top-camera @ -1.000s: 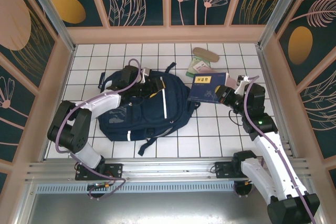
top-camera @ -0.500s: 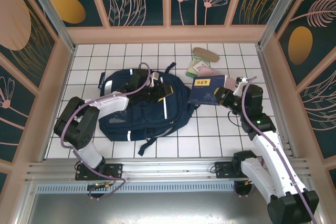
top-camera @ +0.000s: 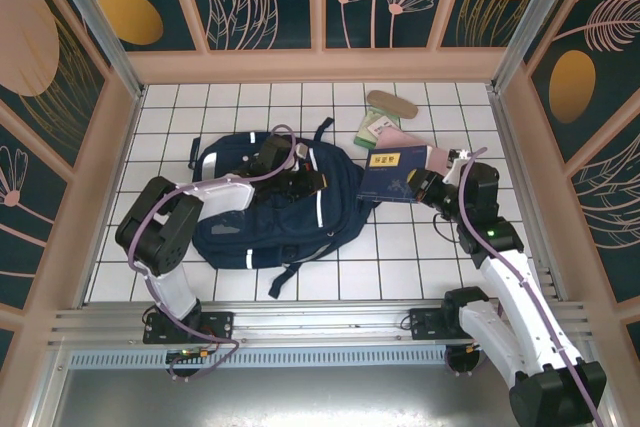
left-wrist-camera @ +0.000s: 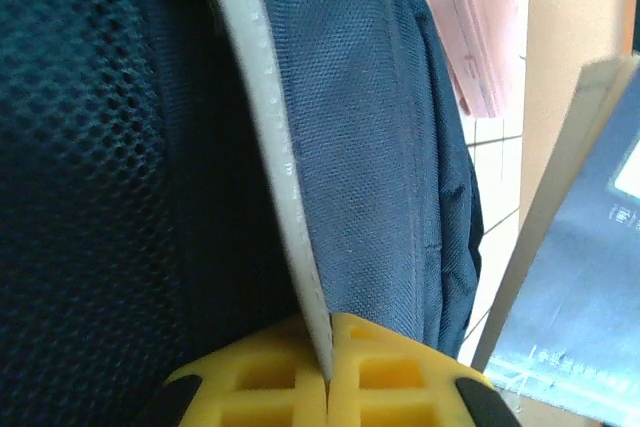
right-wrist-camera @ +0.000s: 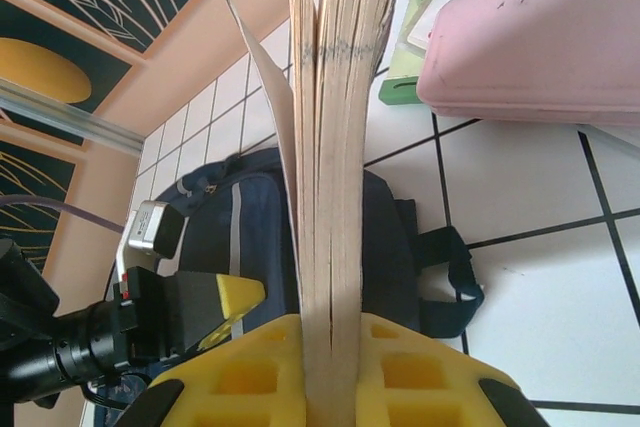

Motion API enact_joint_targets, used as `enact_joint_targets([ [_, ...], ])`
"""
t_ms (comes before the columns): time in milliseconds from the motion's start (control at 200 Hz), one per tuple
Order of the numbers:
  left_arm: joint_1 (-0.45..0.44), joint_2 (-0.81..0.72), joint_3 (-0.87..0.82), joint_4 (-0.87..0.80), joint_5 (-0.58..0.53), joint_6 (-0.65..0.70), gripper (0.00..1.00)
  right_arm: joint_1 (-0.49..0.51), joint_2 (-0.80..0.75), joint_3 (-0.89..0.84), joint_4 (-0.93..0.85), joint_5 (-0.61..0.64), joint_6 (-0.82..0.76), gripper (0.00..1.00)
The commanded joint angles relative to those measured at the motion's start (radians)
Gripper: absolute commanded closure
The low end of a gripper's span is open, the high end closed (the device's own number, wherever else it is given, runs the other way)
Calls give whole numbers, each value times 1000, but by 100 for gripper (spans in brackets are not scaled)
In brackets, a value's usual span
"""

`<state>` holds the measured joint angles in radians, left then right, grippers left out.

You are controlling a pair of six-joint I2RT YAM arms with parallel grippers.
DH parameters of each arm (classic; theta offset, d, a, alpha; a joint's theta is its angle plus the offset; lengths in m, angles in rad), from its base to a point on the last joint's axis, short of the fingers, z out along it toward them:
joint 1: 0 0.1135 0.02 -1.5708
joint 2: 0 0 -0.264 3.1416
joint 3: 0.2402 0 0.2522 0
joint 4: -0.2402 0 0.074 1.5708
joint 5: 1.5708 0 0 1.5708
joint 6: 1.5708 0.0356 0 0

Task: Pack books, pencil case, and school supplies into a backpack

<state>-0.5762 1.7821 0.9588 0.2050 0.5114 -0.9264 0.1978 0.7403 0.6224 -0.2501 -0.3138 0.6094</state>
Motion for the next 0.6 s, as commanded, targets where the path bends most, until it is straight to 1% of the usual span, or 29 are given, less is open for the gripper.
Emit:
enact_joint_targets([
  [0, -12, -53, 29, -3, -34, 74, 100, -4, -51, 26, 24, 27, 10, 100],
  [30, -11, -62, 30, -19, -41, 95, 100, -4, -59, 27, 7, 58, 14, 100],
  [80, -9, -121, 41, -56, -45, 130, 100, -6, -76, 26, -13, 103, 23, 100],
  [155, -4, -175, 74, -132, -35, 193, 100, -5, -100, 19, -15, 114, 18, 100],
  [315, 18, -283, 188, -349, -9, 331, 100, -5, -138, 31, -43, 162, 36, 100],
  [415, 56, -359, 229, -420, 49, 367, 100, -6, -131, 43, -67, 199, 44, 100],
  [450, 69, -387, 235, -430, 71, 372, 100, -5, -123, 44, -61, 181, 44, 100],
  [490, 86, -417, 242, -440, 91, 377, 100, -5, -111, 42, -39, 126, 41, 100],
  [591, 132, -455, 266, -468, 165, 402, 100, -6, -86, 20, 77, -85, 44, 100],
])
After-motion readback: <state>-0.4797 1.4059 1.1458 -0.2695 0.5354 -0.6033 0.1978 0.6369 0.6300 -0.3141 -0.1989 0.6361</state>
